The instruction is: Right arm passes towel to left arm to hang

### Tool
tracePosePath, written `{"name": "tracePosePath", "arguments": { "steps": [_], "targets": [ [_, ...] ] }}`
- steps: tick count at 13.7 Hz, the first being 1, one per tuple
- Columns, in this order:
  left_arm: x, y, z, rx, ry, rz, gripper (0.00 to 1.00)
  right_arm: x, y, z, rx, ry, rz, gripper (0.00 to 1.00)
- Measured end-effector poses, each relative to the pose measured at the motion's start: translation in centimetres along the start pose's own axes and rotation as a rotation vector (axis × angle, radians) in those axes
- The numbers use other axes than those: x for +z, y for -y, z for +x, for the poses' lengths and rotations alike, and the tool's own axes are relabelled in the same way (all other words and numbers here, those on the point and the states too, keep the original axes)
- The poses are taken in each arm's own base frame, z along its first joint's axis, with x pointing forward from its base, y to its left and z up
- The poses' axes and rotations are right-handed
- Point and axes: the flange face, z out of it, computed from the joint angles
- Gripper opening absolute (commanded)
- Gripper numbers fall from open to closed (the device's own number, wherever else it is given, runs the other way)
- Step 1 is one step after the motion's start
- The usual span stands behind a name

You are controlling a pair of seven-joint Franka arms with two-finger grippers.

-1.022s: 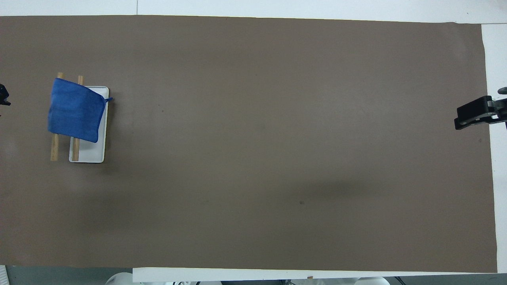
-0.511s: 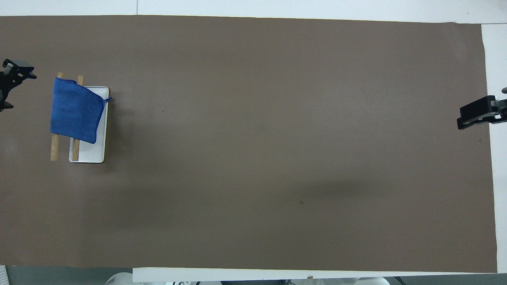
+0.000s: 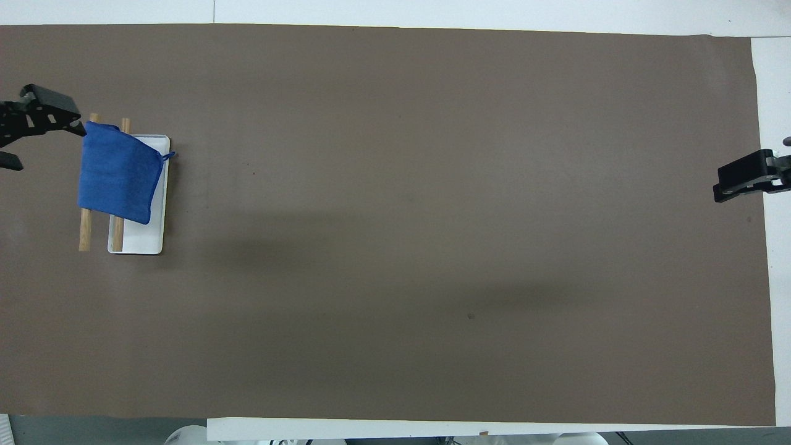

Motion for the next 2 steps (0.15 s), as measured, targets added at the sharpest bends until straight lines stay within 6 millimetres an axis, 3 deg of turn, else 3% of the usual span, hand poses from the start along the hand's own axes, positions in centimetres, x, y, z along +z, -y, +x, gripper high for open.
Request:
{"name": "tracePosePath", "arguments": {
  "steps": [2],
  "targets": [
    [0.02, 0.92, 0.37, 0.098, 0.015, 0.023, 1.0, 0.01, -0.05, 0.0, 0.001, 0.0, 0.0, 0.99]
  ]
}}
